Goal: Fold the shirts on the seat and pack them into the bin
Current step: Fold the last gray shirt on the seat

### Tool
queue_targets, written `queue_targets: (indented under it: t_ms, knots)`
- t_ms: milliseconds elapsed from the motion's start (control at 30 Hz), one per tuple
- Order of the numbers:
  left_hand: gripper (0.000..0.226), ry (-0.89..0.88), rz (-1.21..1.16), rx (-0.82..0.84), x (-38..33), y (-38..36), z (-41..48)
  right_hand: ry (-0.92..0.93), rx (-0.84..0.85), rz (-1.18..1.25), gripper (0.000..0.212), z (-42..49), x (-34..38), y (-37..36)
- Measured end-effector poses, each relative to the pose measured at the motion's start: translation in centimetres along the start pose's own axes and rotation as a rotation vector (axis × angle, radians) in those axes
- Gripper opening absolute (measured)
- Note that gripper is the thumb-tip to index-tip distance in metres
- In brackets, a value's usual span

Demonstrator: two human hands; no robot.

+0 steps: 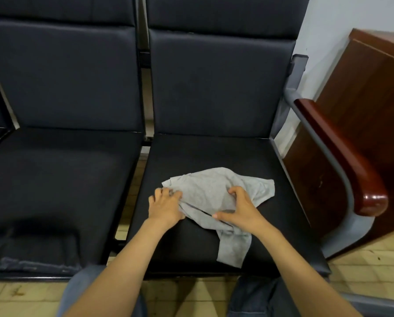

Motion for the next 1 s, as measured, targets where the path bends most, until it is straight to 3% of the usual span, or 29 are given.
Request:
queue_targets:
  t_ms: [67, 133, 233, 367, 467, 533, 667, 733, 800, 867, 933, 1000]
  knots:
    - [0.041, 0.016, -0.047, -0.047, 0.4, 0.3, 0.3, 0.070, 0.002, -0.157, 0.086, -0.7, 0.0, -0.6]
    - [0.017, -0.028, -0.283, -0.092, 0.6, 0.9, 0.6, 0.121, -0.015, -0.292, 0.080, -0.8, 0.1, -0.9]
    - [0.034, -0.112, -0.689, 0.036, 0.7, 1.3, 0.5, 0.124, -0.037, -0.432, 0.045, -0.7, 0.2, -0.9]
    - [0.044, -0.159, -0.567, 0.380, 0.5, -0.9, -0.5, 0.110, -0.144, -0.533, 0.017, -0.9, -0.5, -0.3]
    - [0.049, -0.097, -0.619, 0.283, 1.0, -0.9, -0.5, 0.045, -0.120, -0.554, 0.017, -0.9, -1.4, 0.3]
    - [0.043, -0.055, -0.463, 0.193, 1.3, -0.4, -0.6, -0.058, -0.038, -0.543, 0.020, -0.8, -2.3, 0.8]
    - [0.056, 0.074, -0.280, 0.186, 2.5, -1.2, -0.6, -0.196, 0.005, -0.598, 0.039, -1.0, -3.5, 2.0]
    - [0.037, 0.076, -0.316, 0.120, 2.4, -1.1, -0.5, -0.206, -0.050, -0.594, 0.039, -1.1, -3.5, 2.1]
    - [0.021, 0.024, -0.496, 0.027, 1.9, -0.7, -0.4, -0.113, -0.176, -0.550, 0.033, -1.2, -2.6, 1.9]
    - [0.017, 0.009, -0.628, 0.032, 1.4, -0.5, -0.5, 0.109, -0.273, -0.476, 0.029, -1.4, -0.9, 1.3]
    - [0.014, 0.030, -0.597, 0.073, 1.2, -0.9, -0.4, 0.258, -0.237, -0.379, 0.033, -1.4, 0.5, 0.0]
    - [0.017, 0.048, -0.580, 0.024, 1.2, -0.5, -0.5, 0.283, -0.178, -0.339, 0.040, -1.4, 1.5, -1.6]
Point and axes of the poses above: each hand's wrist, its own z-axis towards the middle knuckle, its own y-axis out of the back of the hand, x = y × z, the point moved 7 cm from there along z, towards the middle knuckle, and after that the axes turned 10 degrees about x, right-handed, at the moved point
